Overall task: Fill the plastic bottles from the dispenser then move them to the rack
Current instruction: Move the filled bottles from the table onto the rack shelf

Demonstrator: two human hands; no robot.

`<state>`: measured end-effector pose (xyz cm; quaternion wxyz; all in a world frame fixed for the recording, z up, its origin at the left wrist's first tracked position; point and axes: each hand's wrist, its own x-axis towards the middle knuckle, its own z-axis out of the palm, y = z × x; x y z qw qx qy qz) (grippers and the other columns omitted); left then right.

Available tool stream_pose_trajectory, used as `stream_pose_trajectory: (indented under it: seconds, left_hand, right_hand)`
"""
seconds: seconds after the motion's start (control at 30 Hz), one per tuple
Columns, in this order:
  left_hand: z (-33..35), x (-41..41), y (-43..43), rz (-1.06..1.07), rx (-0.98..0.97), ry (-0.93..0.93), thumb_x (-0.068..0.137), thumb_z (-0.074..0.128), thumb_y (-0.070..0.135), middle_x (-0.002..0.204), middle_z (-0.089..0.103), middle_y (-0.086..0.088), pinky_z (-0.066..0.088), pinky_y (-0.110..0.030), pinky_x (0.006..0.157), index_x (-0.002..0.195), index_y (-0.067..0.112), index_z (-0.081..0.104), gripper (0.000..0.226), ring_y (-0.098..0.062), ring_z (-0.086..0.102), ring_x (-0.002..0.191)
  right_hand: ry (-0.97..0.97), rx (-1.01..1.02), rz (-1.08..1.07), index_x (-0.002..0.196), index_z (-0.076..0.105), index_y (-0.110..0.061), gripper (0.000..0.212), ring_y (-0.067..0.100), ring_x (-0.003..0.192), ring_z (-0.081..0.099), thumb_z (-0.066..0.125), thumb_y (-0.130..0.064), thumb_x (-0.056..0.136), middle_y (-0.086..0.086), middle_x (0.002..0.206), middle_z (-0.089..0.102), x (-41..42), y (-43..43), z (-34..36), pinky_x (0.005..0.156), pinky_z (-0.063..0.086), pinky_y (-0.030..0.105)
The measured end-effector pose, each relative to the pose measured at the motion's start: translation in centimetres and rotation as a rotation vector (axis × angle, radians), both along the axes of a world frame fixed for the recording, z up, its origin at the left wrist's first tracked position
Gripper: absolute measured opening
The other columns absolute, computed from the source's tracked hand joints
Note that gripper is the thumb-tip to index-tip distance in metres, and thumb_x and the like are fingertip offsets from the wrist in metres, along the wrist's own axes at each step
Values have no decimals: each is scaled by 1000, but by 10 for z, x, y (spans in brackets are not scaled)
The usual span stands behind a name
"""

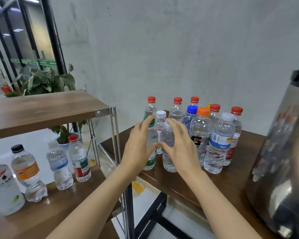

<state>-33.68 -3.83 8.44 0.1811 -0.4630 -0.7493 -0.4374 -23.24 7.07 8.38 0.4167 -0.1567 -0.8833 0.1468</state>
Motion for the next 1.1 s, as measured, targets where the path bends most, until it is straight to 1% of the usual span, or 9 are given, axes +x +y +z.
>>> stream_pose_trajectory:
  seconds: [0.17,0.3,0.4,0.5,0.57,0.67,0.77,0.9,1.1]
  left_hand:
    - [1,21,-56,-28,37,-57,75,84,18,130,53,11,42,-22,97,140,48,27,92,-7,50,118]
    - [-7,27,-110,13,20,-110,73,86,16,130,50,17,38,-17,98,141,48,29,94,5,45,115]
    - [-12,26,-152,91,3,-110,72,87,16,135,47,19,35,-12,98,141,49,29,96,7,41,118]
    - [-18,19,-189,167,-13,-148,72,87,16,140,52,10,47,-33,102,142,44,31,94,-7,50,122]
    - [-24,10,-208,223,-26,-163,72,87,17,138,55,6,50,-40,99,143,44,30,95,-13,55,119]
    - [-36,-9,-234,305,-13,-212,72,87,21,139,54,3,51,-40,99,145,42,30,95,-15,55,121]
    - [-49,-31,-257,396,6,-262,73,86,23,140,53,1,46,-30,95,145,36,33,90,-14,54,120]
    - [-67,-59,-283,509,23,-305,76,84,16,140,52,0,39,-26,92,147,34,33,88,-16,52,121]
    - [-92,-99,-307,676,16,-283,72,87,16,129,58,-1,47,-29,87,143,37,35,90,-21,58,114]
  right_hand:
    - [4,7,72,145,38,-31,73,1,89,47,78,-27,83,-2,137,46,26,-41,3,73,41,17]
    - [-47,-13,141,145,35,-35,73,-2,101,44,76,-32,85,-7,139,43,34,-73,6,72,28,-1]
    - [-60,-83,243,143,35,-37,72,-2,105,44,77,-33,84,-10,138,44,30,-101,5,78,31,5]
    - [-72,-179,380,140,38,-39,72,-3,107,44,79,-31,82,-12,132,48,13,-132,2,82,41,7]
    - [-80,-209,451,139,39,-37,72,4,109,52,81,-30,80,-10,129,51,-5,-153,-5,89,50,21]
    - [-129,-211,515,141,39,-35,74,11,116,54,81,-31,80,-7,134,51,-39,-184,-18,90,43,21]
    - [-181,-259,578,143,39,-34,76,14,121,51,81,-29,80,-4,138,49,-76,-208,-34,95,43,28]
    - [-245,-347,668,144,35,-39,73,15,127,47,77,-26,85,-3,142,45,-121,-232,-54,96,38,23]
    - [-307,-365,790,144,35,-34,69,3,122,42,74,-27,88,-2,143,42,-167,-262,-73,93,29,11]
